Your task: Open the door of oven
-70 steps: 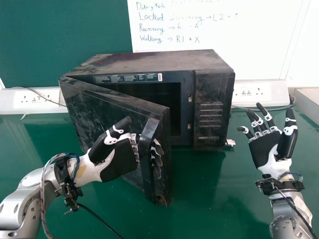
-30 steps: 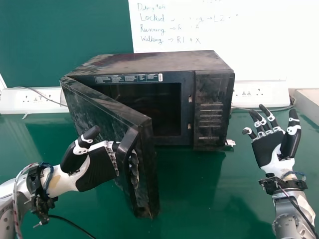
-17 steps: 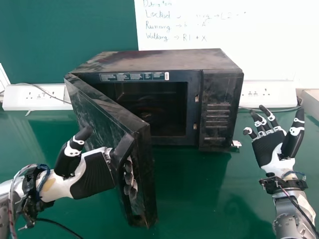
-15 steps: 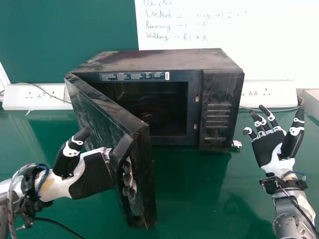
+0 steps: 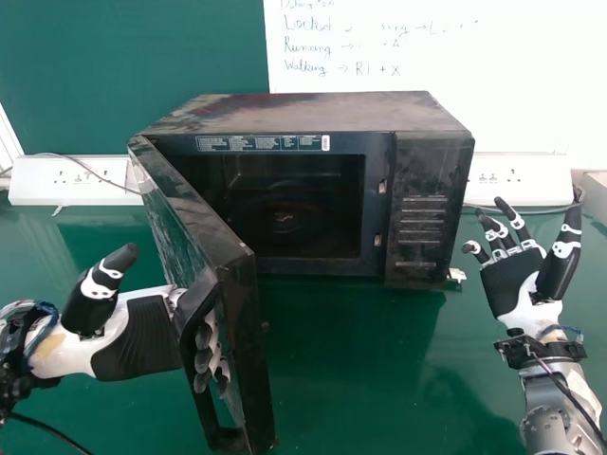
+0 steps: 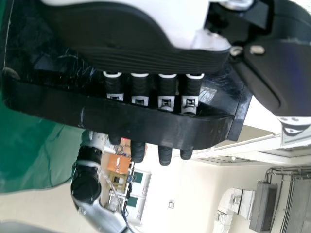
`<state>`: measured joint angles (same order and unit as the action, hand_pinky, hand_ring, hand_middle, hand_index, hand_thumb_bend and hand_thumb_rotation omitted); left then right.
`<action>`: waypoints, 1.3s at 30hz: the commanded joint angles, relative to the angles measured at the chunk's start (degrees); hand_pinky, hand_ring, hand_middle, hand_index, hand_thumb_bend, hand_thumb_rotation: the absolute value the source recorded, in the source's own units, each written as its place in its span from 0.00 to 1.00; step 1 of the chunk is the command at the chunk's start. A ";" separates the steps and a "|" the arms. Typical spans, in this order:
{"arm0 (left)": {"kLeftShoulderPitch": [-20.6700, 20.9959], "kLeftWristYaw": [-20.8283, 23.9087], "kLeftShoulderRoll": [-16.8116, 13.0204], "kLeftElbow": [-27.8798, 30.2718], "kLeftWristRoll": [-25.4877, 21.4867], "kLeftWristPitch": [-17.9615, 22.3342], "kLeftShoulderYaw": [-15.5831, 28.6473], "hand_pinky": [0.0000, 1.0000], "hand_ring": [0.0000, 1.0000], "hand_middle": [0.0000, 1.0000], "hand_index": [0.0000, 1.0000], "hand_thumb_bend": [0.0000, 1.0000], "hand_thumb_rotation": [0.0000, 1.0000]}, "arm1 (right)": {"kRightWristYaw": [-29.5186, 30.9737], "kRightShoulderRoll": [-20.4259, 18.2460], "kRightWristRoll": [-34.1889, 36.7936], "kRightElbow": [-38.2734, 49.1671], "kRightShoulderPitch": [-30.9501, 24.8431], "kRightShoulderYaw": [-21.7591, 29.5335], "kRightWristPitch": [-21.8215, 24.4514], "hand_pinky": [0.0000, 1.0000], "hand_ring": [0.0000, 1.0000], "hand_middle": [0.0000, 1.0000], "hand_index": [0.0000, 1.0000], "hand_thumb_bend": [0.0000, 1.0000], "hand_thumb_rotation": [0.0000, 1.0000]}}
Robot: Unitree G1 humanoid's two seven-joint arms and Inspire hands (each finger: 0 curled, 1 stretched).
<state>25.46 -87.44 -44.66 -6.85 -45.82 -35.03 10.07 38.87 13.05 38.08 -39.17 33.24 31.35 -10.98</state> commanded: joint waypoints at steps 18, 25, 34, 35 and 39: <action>-7.25 -2.47 5.60 9.10 -13.82 16.43 17.83 0.21 0.29 0.48 0.65 1.00 0.56 | 0.99 1.47 0.23 -1.58 1.37 0.39 -0.35 0.52 0.45 0.51 0.54 1.00 0.88; -15.62 1.95 5.53 18.51 -13.28 25.55 35.59 0.12 0.20 0.35 0.60 1.00 0.63 | 0.86 1.95 0.40 -1.66 1.64 0.61 0.10 0.51 0.45 0.51 0.55 1.00 0.87; -23.60 2.58 3.65 20.83 -14.98 22.81 43.41 0.16 0.27 0.43 0.61 1.00 0.54 | 1.63 3.81 0.19 -2.62 1.93 1.02 0.14 0.51 0.45 0.52 0.55 1.00 0.87; -24.01 2.21 3.80 20.66 -14.87 22.97 43.75 0.19 0.29 0.44 0.61 1.00 0.56 | 1.90 4.06 0.22 -2.81 1.92 1.09 0.09 0.51 0.45 0.52 0.55 1.00 0.86; -26.34 3.54 7.76 21.76 -16.61 25.68 48.06 0.13 0.21 0.34 0.56 1.00 0.61 | 2.51 4.59 0.77 -2.85 1.76 1.39 0.53 0.51 0.45 0.52 0.55 1.00 0.84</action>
<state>-4.41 -82.27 -38.87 8.79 -45.57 -14.63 46.60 39.76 15.83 37.96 -40.47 34.10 31.77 -10.98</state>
